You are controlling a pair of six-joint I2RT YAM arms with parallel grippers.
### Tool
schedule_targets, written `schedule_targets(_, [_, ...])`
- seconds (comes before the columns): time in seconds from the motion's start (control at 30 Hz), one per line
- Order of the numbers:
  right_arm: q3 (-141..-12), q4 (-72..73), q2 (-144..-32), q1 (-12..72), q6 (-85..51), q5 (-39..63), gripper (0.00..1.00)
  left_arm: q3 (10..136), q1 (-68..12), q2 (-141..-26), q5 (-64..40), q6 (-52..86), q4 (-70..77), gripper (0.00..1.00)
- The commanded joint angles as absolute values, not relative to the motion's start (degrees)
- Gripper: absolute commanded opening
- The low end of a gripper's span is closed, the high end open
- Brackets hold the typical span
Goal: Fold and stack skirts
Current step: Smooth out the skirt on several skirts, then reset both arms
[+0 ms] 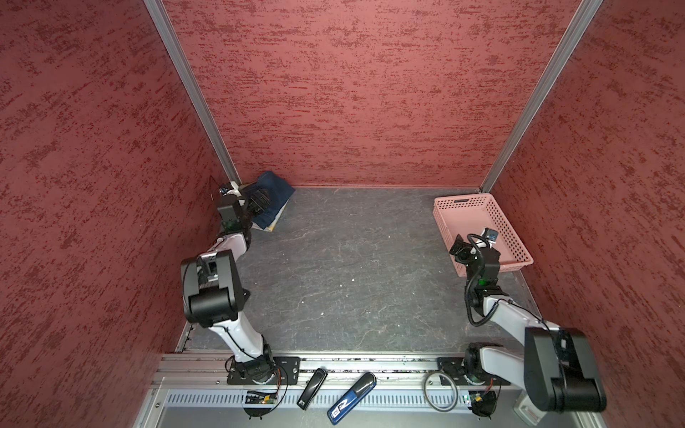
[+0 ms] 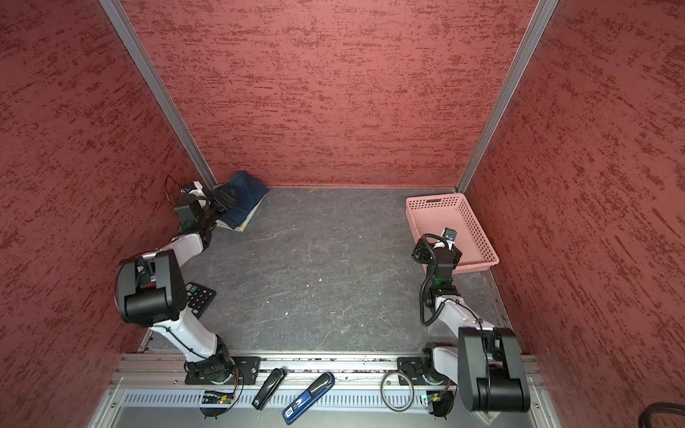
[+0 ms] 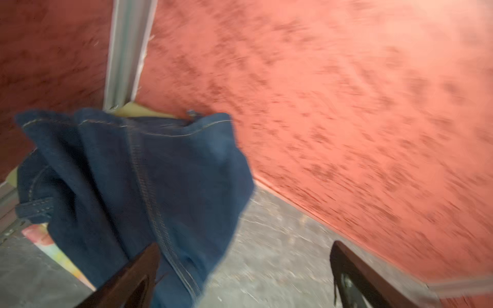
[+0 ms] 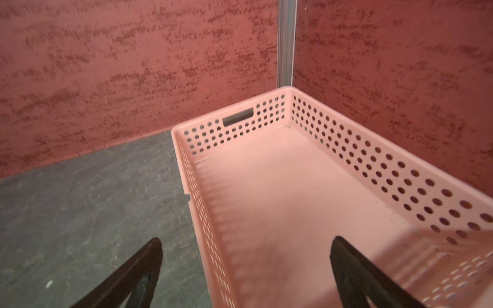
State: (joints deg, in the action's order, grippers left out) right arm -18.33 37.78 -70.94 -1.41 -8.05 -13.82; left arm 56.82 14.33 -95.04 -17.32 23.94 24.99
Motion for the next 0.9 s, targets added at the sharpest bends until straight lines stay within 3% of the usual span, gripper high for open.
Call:
schedule_targets(0.0, [-15.52, 57.02, -76.65, -1.86, -3.93, -11.37, 0.99, 48.38, 8.83, -86.24, -13.07, 13.11, 25.91, 1.0])
schedule_targets(0.17, [-14.88, 65.33, -85.12, -2.47, -4.3, -11.33, 0.99, 33.95, 1.73, -82.11, -3.59, 3.38, 35.66, 1.0])
schedule_targets(0.27, [-13.24, 72.58, -89.24, -2.54, -4.05, -11.19, 0.99, 30.63, 3.73, -81.3, -2.94, 5.45, 41.37, 1.0])
schedule_targets(0.37, [-13.99, 70.69, -88.95, -2.65, -4.29, -11.52, 0.99, 31.03, 5.37, -78.94, -6.89, 7.94, 35.42, 1.0])
schedule_targets(0.53, [-14.42, 69.56, -88.74, -2.68, -4.44, -11.83, 0.99, 24.61, 6.15, -73.33, -4.11, 5.03, 35.96, 1.0])
schedule_targets(0.7, [-14.48, 69.49, -88.72, -2.68, -4.47, -11.78, 0.99, 22.66, 2.12, -87.85, -0.68, 0.27, 50.24, 0.99])
schedule_targets(0.87, [-14.36, 69.47, -88.59, -2.63, -4.38, -11.64, 0.99, 21.63, 2.16, -87.89, -0.1, 0.86, 51.2, 1.0])
